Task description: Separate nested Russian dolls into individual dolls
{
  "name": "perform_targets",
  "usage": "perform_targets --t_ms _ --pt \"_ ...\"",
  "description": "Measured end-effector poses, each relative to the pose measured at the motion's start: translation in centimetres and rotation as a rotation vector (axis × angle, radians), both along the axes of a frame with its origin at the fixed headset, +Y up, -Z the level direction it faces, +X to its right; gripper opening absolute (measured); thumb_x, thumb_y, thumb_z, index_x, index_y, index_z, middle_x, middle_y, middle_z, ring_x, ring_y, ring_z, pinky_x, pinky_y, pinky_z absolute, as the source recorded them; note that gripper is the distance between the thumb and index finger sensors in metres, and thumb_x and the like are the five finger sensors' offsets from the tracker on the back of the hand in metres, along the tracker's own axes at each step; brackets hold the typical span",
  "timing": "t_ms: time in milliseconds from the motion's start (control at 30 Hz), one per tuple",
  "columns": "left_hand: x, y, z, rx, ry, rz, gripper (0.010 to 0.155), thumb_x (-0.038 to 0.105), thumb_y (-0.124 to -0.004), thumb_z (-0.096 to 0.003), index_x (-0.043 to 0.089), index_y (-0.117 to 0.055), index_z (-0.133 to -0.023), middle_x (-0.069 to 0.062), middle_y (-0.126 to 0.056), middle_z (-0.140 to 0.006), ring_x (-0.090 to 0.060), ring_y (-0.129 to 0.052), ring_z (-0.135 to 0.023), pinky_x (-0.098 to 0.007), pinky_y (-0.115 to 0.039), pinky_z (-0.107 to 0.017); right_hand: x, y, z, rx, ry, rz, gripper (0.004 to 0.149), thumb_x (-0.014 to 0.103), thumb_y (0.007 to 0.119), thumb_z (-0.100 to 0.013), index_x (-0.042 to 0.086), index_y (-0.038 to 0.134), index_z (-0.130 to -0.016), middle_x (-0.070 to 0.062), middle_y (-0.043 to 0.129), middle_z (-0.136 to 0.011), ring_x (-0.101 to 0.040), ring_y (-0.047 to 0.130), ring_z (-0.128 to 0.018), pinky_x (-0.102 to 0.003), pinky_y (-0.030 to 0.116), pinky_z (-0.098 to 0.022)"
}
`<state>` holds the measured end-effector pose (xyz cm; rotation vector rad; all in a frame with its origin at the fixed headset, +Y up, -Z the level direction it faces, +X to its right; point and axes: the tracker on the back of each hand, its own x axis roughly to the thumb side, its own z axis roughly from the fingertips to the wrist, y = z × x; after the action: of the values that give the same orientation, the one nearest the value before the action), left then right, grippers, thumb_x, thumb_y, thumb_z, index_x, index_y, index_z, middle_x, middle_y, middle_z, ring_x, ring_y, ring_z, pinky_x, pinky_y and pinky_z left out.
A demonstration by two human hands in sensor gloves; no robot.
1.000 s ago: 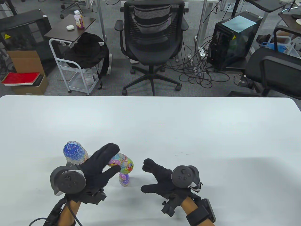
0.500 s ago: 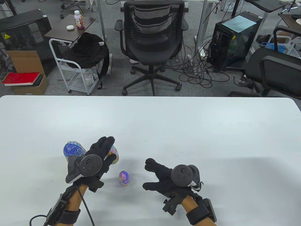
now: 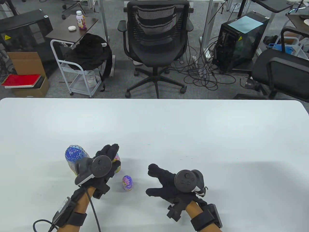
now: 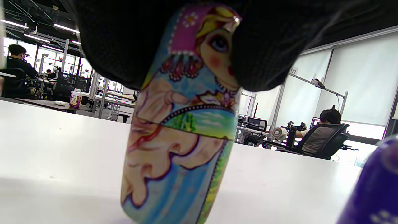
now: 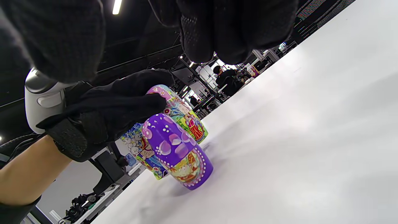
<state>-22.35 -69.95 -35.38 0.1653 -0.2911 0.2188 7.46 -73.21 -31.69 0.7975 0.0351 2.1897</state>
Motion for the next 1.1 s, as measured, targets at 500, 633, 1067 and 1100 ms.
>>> perform_targets --t_ms 500,633,1067,1100 --pt "-0.2 -1.2 -0.5 -0.024 0.022 -0.002 0.069 0.042 -0.083 -0.0546 0.015 -0.056 -0.112 -0.026 -0.071 -0.108 -0.044 -0.090 -0.082 -0.045 -0.085 -0.060 -0.1 -0.1 0.1 0.006 0.004 0.002 0.094 0.055 0.088 -0.039 0.009 0.047 -0.110 -0.024 0.076 -0.101 -0.045 0.078 -0.090 -0.053 0.069 -0.067" --pt "-0.2 -1.2 -0.4 -0.019 0.033 0.005 0.069 0.043 -0.082 -0.0546 0.016 -0.056 -0.112 -0.026 -0.071 -0.107 -0.043 -0.091 -0.082 -0.045 -0.085 -0.060 -0.2 -0.1 0.1 0.007 0.006 -0.001 0.095 0.055 0.088 -0.039 0.009 0.047 -0.110 -0.024 0.076 -0.101 -0.045 0.078 -0.090 -0.053 0.069 -0.067" --pt "0.0 1.0 1.8 0.154 -0.005 -0.007 0.075 0.051 -0.079 -0.0549 0.015 -0.051 -0.114 -0.027 -0.059 -0.113 -0.051 -0.075 -0.092 -0.051 -0.076 -0.065 -0.1 0.2 0.3 0.019 0.009 -0.007 0.094 0.055 0.088 -0.039 0.009 0.046 -0.110 -0.024 0.076 -0.101 -0.045 0.078 -0.090 -0.053 0.069 -0.067" --pt "0.2 1.6 2.5 0.200 -0.027 0.015 0.073 0.051 -0.078 -0.0552 0.015 -0.052 -0.113 -0.027 -0.060 -0.112 -0.051 -0.075 -0.092 -0.051 -0.076 -0.065 -0.1 0.2 0.3 0.019 0.007 -0.010 0.094 0.055 0.088 -0.039 0.009 0.046 -0.110 -0.024 0.076 -0.101 -0.045 0.078 -0.090 -0.053 0.069 -0.067"
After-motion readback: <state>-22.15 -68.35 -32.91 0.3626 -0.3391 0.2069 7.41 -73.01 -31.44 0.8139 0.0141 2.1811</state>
